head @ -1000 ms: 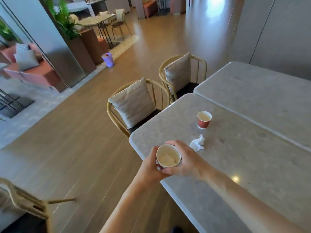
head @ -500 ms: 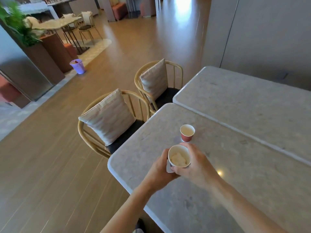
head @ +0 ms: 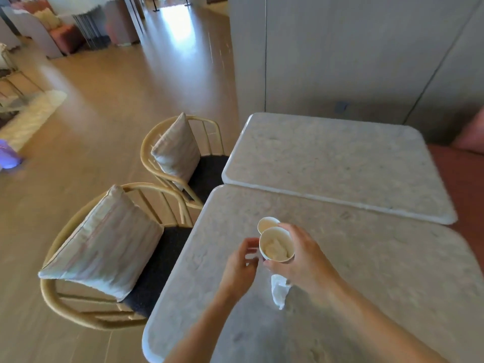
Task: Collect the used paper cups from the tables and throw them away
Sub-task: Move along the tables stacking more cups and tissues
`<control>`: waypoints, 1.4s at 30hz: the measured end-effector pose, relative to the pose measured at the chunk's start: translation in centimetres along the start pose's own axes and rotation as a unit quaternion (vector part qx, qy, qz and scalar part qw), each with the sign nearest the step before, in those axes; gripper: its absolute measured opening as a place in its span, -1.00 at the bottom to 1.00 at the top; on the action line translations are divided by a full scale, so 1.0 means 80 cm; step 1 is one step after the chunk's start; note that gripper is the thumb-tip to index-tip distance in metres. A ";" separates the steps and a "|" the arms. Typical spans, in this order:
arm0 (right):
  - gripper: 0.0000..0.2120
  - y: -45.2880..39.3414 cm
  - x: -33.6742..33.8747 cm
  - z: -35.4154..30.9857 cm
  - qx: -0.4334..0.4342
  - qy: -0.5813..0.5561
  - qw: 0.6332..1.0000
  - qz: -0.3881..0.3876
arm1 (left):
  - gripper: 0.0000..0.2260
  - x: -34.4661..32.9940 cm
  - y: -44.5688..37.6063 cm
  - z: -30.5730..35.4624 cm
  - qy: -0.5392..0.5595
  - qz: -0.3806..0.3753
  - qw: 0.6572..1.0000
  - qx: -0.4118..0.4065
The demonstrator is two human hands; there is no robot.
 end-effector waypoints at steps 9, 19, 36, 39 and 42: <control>-0.20 -0.005 0.044 0.022 -0.090 0.050 0.992 0.079 | -0.12 -0.052 -0.120 -0.084 -0.126 -0.053 0.984 0.112; -0.17 0.011 0.044 0.043 -0.146 0.061 0.983 0.092 | -0.35 -0.082 -0.167 -0.078 -0.055 -0.021 0.995 0.086; -0.10 0.022 0.002 -0.017 -0.126 0.000 0.990 0.061 | -0.50 -0.016 0.016 -0.041 0.059 -0.023 0.996 -0.063; -0.03 0.027 -0.007 -0.030 -0.118 0.011 0.992 0.041 | -0.51 -0.007 0.037 -0.030 0.038 -0.018 0.995 -0.090; -0.08 0.031 -0.019 -0.049 -0.096 0.026 0.995 0.019 | -0.52 0.011 0.052 -0.015 0.020 -0.004 0.993 -0.116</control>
Point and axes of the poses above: each hand's wrist, its own y-axis away from the middle knuckle, its own x-axis out of the back of the hand, z = x × y, the point moved 10 cm from there along -y, towards the middle knuckle, and after that the axes turned 7 degrees about x, right-handed, at the moved point
